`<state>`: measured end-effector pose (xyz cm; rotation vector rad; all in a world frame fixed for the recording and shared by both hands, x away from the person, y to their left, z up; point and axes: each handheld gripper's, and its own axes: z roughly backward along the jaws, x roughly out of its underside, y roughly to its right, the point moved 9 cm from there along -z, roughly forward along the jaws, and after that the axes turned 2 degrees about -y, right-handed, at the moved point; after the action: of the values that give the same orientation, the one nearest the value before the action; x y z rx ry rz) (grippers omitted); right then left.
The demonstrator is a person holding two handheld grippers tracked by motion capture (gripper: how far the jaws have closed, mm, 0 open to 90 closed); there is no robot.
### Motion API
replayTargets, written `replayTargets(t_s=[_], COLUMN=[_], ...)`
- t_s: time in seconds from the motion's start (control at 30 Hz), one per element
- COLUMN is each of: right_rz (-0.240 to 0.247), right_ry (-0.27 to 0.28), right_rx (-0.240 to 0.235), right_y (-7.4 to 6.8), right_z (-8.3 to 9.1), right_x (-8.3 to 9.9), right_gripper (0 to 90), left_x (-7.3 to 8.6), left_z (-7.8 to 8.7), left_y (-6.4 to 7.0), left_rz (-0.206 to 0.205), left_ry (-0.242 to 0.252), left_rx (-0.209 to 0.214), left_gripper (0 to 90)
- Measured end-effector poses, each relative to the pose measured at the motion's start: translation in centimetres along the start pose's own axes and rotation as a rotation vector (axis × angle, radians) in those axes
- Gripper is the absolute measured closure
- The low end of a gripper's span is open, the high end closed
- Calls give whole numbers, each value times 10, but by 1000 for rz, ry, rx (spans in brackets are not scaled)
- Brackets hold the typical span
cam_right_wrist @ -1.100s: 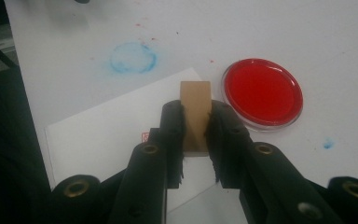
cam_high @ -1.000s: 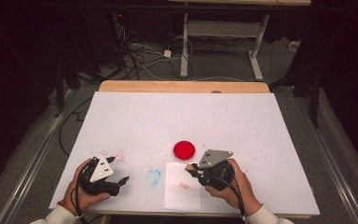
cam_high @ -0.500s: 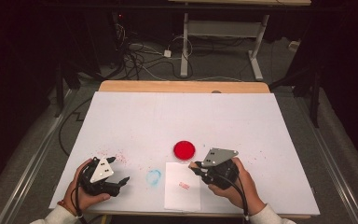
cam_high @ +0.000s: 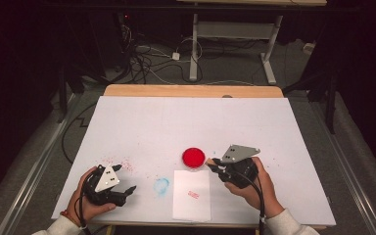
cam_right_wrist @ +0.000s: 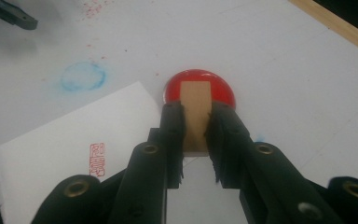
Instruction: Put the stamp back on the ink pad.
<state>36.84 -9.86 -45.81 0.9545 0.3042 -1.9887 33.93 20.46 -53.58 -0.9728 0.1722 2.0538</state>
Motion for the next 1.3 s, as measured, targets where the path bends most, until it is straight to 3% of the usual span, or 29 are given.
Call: replayTargets(t_s=[0.3, 0.63, 1.3], right_rz=[-6, 15, -10], right_ry=[-29, -77, -188], right_rx=[24, 8, -16], right_y=[14, 14, 11], right_z=[-19, -47, -92], right_x=[-10, -22, -12], right_gripper=[764, 764, 763], left_x=[1, 2, 4], left_z=[2, 2, 1], left_y=[0, 1, 1], left_rz=[-11, -11, -16], left_ry=[2, -1, -12], left_rx=[-10, -8, -2], left_gripper=[156, 156, 156])
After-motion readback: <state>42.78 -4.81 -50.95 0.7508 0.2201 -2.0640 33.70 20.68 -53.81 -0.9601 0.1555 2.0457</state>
